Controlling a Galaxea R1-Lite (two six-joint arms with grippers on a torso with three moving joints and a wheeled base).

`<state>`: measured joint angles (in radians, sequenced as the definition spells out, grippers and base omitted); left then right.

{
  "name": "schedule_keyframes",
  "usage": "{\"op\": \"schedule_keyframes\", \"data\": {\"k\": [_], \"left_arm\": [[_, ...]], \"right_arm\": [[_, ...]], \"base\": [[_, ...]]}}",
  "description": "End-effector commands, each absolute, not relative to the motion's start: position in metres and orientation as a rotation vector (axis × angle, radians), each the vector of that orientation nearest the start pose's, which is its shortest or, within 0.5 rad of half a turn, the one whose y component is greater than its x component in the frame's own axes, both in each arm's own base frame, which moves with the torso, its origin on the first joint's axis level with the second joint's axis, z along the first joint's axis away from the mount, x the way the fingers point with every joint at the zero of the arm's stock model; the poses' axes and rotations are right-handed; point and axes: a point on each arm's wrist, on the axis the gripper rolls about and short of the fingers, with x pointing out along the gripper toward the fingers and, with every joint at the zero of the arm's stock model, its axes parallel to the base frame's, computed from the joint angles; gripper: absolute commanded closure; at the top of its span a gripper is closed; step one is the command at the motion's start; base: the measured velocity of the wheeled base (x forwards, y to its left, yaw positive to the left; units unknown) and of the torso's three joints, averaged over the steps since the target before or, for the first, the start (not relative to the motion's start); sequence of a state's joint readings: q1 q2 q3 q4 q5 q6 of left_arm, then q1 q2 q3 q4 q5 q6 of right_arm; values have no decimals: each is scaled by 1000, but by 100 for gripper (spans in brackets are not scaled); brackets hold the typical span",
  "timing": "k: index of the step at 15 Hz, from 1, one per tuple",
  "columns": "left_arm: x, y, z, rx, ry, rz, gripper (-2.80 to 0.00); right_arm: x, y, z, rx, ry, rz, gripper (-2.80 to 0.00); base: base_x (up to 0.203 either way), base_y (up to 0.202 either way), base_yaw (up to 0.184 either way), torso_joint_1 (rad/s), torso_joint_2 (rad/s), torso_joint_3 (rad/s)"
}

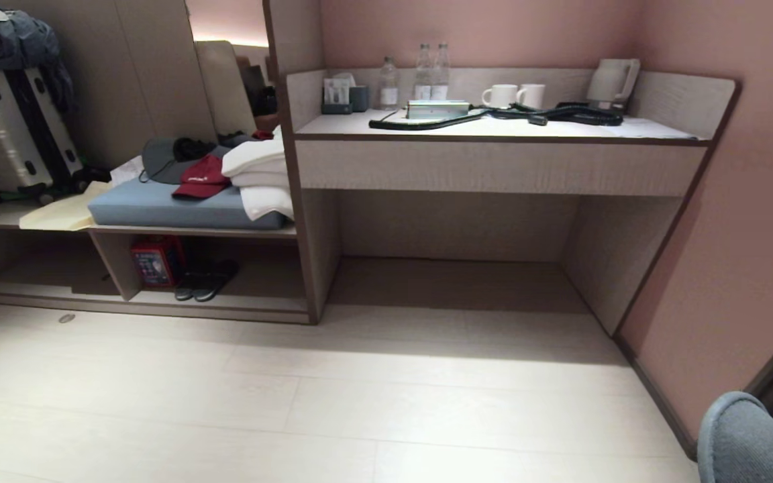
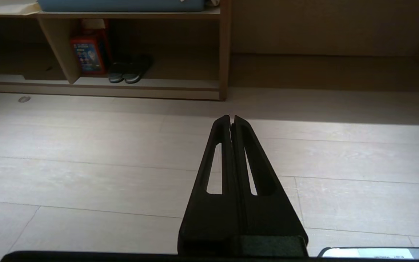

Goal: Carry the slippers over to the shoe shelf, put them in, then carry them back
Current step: Place the slippers into the shoe cabinet

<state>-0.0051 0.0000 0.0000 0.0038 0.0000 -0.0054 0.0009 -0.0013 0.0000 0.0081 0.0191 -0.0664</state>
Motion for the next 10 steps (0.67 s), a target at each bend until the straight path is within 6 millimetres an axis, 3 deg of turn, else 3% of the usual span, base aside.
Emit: {"op": "schedule_keyframes", "data": {"k": [1,10], "left_arm": [[-23,0,75,-6,5,-5,0],[-23,0,75,-5,5,-6,0]], "right_arm": [[-23,0,75,-67,4,22,0],[-23,0,74,-56,5,23,0]], "base": [[0,199,-1,6,4,5],[0,192,-1,4,3,5]]}}
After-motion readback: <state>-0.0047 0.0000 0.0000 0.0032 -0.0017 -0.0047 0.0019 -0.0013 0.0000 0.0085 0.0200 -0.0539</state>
